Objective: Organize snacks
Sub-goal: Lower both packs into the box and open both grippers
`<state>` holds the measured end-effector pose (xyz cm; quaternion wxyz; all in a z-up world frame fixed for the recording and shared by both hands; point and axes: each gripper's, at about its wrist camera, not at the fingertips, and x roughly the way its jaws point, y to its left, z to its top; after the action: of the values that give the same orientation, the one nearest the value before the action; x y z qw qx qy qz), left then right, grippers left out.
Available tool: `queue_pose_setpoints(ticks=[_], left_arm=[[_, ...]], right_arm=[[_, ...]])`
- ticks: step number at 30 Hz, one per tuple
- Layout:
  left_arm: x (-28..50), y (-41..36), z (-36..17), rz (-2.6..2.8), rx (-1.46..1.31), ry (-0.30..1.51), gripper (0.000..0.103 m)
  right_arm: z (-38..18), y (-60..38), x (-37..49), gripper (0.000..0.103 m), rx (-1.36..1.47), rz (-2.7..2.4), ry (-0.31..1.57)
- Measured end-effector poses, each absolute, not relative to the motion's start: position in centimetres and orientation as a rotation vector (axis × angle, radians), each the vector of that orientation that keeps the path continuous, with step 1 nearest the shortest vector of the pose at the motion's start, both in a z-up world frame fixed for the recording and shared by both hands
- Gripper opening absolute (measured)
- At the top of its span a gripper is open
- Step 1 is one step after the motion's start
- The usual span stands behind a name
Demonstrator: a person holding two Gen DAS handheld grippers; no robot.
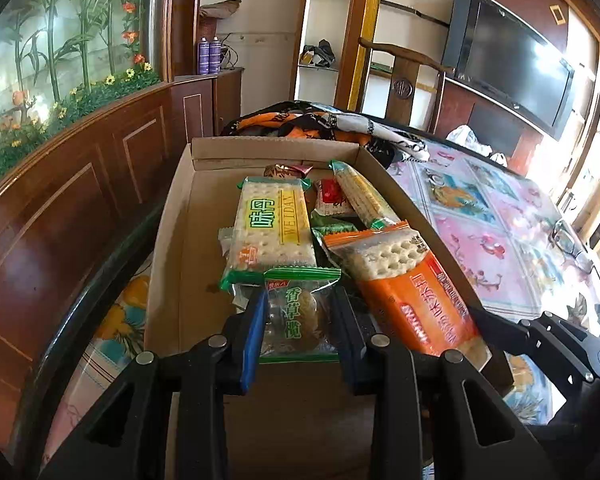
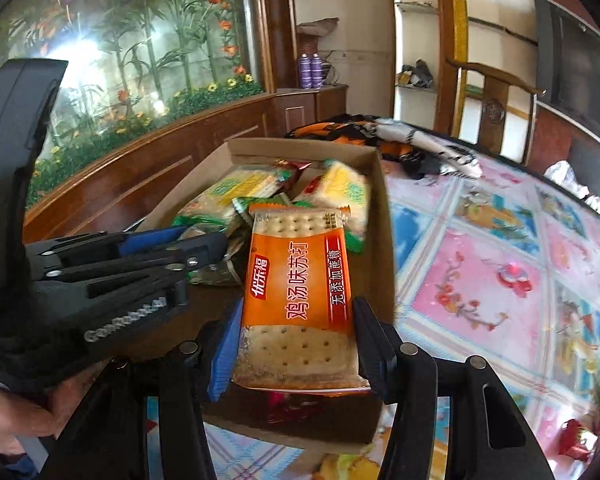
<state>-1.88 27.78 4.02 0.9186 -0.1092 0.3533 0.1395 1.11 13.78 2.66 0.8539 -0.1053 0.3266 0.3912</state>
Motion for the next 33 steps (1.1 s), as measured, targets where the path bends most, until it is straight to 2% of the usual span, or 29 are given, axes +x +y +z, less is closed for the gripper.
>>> queue_pose_setpoints(ticks=[17, 33], left_arm=[[-1.4, 26.2, 3.2, 0.349, -0.108, 0.753, 0.033], [-1.1, 25.8, 2.8, 0.4, -0.062, 0.764, 0.053]], right_arm=[[1.7, 13.8, 0.7, 0.059, -0.229, 0.831, 0.722], [1.4, 14.1, 0.2, 0.062, -0.257, 0.833, 0.747]])
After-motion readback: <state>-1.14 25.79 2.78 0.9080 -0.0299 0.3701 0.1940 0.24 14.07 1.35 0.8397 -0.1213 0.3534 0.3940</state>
